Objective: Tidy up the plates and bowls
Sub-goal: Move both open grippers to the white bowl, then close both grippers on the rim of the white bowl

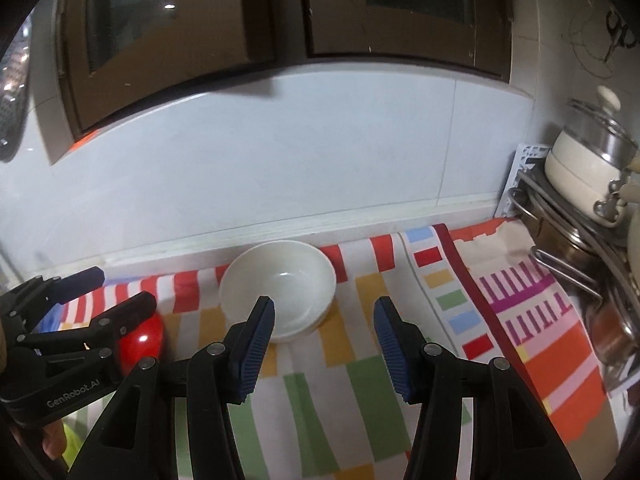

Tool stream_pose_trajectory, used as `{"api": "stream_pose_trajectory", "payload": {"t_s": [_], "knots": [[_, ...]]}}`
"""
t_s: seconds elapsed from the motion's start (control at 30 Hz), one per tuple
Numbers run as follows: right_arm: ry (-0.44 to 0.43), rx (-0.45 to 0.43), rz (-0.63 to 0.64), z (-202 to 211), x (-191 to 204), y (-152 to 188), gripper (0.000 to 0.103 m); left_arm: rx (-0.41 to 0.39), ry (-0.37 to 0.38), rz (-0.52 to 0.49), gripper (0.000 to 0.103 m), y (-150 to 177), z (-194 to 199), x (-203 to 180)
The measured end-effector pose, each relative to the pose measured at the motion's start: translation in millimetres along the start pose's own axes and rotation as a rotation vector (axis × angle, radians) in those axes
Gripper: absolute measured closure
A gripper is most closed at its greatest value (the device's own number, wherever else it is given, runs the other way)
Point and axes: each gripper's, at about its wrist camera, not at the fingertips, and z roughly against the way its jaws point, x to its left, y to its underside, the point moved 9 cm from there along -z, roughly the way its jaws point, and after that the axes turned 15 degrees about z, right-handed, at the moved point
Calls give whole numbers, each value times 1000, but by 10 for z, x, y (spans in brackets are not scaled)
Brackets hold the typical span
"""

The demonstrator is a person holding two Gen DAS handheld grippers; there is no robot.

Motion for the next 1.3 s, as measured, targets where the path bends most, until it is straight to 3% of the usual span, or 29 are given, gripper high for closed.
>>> {"api": "stream_pose_trajectory", "payload": {"t_s": [0.2,0.6,1.07,1.3], "knots": [[-12,39,-14,-362,-64,-19,50,70,6,31,32,-14,-434,-52],[-40,120,-30,-920,-117,97,54,157,-40,56,43,44,-1036,-36],[-123,183,-57,-1234,-34,250,73,229,-43,65,80,114,-1340,-82],[-148,193,-52,-1244,37,269,87,241,-24,63,90,120,-1389,-126]]}}
